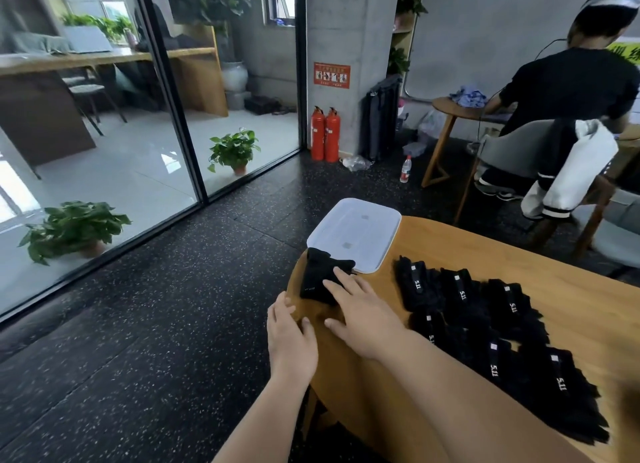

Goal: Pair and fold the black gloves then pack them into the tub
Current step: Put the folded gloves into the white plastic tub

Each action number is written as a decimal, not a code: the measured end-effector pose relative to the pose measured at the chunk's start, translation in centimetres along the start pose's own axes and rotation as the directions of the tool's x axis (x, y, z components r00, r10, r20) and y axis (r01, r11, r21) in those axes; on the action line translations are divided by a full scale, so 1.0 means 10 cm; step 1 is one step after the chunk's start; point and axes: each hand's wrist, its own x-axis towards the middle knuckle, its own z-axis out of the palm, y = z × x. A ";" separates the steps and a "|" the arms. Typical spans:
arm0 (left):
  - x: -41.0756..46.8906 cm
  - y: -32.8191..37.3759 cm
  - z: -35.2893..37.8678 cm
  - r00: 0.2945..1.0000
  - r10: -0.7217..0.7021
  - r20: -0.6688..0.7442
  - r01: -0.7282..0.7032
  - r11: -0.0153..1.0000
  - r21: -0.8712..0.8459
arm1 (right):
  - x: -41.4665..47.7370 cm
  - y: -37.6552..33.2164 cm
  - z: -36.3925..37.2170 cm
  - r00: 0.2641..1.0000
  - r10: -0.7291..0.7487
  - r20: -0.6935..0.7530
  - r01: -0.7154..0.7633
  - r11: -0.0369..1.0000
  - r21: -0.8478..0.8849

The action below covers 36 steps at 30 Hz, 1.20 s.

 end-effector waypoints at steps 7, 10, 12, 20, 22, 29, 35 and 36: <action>-0.12 -0.05 0.13 0.996 0.028 -0.086 -0.030 0.999 -0.025 | 0.33 0.04 0.09 0.996 -0.002 0.090 0.009 0.997 -0.078; -0.12 -0.08 0.15 0.993 0.066 -0.102 -0.067 0.998 -0.007 | 0.38 0.08 0.16 0.993 0.025 0.115 -0.021 0.999 -0.042; -0.11 -0.10 0.17 0.990 0.087 -0.115 -0.087 0.996 0.000 | 0.36 0.10 0.21 0.995 0.028 0.098 -0.025 0.999 -0.037; -0.11 -0.08 0.19 0.982 0.122 -0.145 -0.111 0.991 0.079 | 0.19 0.16 0.24 0.997 0.011 0.082 -0.010 1.000 -0.004; -0.10 -0.06 0.17 0.982 0.128 -0.139 -0.116 0.989 0.091 | 0.08 0.17 0.27 0.997 0.007 0.081 -0.008 1.000 0.006; -0.10 0.10 0.02 0.997 0.064 0.046 -0.069 0.988 0.135 | -0.45 0.21 0.31 0.997 0.010 0.081 -0.009 1.000 -0.009; -0.30 0.36 -0.14 0.954 0.009 0.299 -0.059 0.986 0.159 | -0.89 0.24 0.34 0.997 0.016 0.071 -0.014 0.999 -0.029; -0.33 0.38 -0.13 0.945 -0.014 0.326 -0.040 0.987 0.159 | -0.95 0.23 0.34 0.997 0.018 0.069 -0.016 0.999 -0.029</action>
